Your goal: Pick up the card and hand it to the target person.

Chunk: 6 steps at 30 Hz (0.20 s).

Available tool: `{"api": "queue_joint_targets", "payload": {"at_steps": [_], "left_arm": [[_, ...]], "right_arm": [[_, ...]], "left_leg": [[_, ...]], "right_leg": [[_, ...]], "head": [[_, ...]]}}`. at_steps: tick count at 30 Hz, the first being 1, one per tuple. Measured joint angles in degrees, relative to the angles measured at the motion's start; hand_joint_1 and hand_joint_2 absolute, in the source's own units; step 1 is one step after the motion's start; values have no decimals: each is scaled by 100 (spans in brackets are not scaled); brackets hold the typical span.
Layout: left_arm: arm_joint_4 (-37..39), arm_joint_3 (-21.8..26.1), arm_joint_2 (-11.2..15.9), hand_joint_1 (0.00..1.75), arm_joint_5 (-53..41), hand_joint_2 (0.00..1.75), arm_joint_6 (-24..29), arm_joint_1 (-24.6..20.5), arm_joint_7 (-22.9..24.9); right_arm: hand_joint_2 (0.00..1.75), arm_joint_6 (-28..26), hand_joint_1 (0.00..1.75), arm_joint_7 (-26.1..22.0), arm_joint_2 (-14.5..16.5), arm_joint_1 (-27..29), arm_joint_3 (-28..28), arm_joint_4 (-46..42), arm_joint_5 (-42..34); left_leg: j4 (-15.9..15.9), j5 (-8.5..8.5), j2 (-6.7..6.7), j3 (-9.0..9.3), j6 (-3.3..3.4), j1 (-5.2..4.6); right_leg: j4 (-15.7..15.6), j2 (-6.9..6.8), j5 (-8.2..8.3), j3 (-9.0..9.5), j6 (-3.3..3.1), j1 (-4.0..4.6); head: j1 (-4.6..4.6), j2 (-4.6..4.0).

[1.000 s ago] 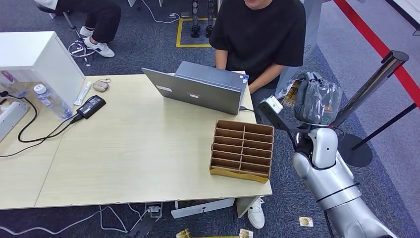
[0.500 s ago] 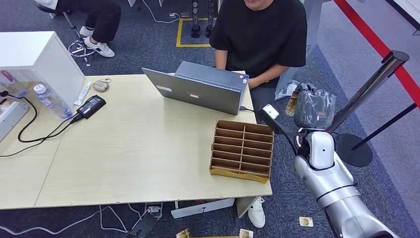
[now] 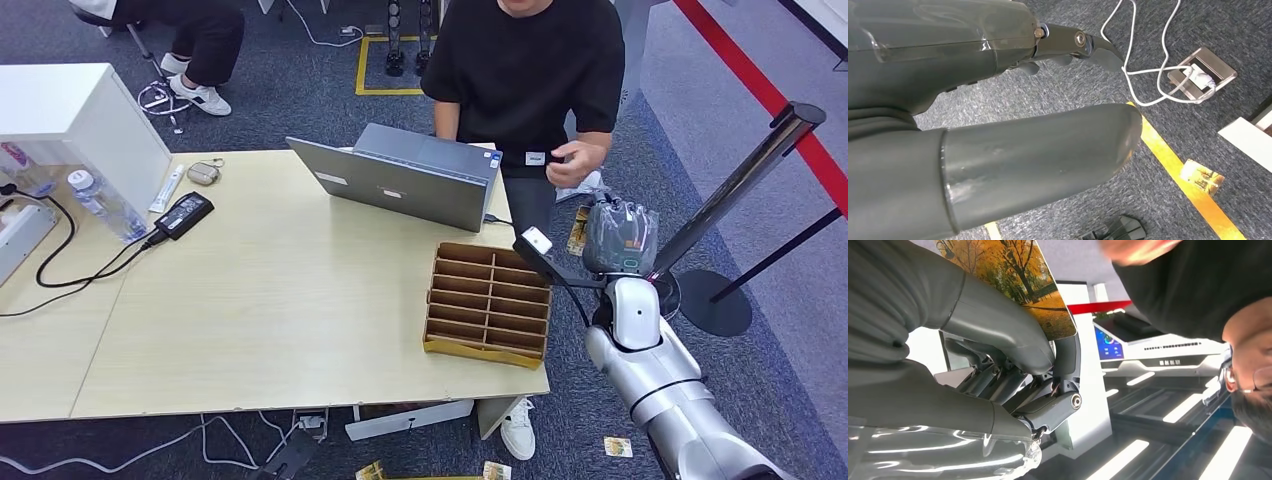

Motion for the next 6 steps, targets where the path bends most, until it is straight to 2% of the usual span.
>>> {"api": "queue_joint_targets", "payload": {"at_steps": [6], "left_arm": [[0, 0, -2, 0, -2, 0, -2, 0, 0]], "right_arm": [[175, -12, 175, 0, 20, 0, 17, 76, -79]], "left_leg": [[0, 0, 0, 0, 0, 0]], "right_leg": [[0, 0, 0, 0, 0, 0]], "head": [[-1, 0]]}}
